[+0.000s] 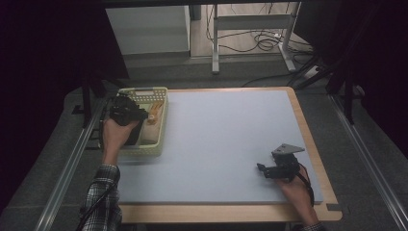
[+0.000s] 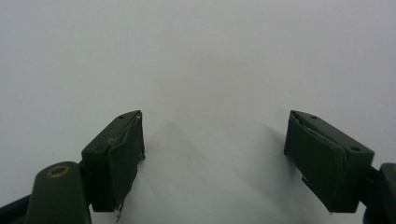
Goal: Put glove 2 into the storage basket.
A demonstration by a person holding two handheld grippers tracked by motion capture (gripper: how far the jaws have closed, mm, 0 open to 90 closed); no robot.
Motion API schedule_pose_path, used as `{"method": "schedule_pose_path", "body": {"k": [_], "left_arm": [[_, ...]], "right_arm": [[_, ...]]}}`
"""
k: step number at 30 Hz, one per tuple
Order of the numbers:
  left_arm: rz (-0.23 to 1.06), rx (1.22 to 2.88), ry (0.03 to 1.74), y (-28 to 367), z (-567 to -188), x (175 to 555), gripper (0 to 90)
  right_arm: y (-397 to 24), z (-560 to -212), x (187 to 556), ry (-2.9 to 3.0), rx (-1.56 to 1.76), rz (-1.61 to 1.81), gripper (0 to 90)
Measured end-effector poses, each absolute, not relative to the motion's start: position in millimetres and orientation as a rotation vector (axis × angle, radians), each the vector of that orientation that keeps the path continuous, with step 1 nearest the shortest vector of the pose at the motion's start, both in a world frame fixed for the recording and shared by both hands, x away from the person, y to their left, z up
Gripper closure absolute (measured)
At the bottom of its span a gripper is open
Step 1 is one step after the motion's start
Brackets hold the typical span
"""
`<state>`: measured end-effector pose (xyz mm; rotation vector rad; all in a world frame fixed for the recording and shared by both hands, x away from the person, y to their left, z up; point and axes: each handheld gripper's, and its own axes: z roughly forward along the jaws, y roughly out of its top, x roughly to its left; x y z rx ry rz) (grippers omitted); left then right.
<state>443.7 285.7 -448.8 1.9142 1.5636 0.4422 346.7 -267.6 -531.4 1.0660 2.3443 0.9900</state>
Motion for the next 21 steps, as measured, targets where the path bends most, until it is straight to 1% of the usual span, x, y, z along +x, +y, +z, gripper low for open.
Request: {"method": "schedule_pose_path", "body": {"k": [3,9,21], "left_arm": [[0.434,1.915,1.537,283,-449,440,9.6],[0.401,1.934,1.434,270,-446,427,4.2],[0.385,1.966,1.272,239,-434,401,2.3]], "right_arm": [[-268,-531,347,2.344,1.066,0.99,19.8],[-268,-531,347,2.345,1.065,0.987,19.8],[-268,-531,347,2.345,1.064,0.986,19.8]]}}
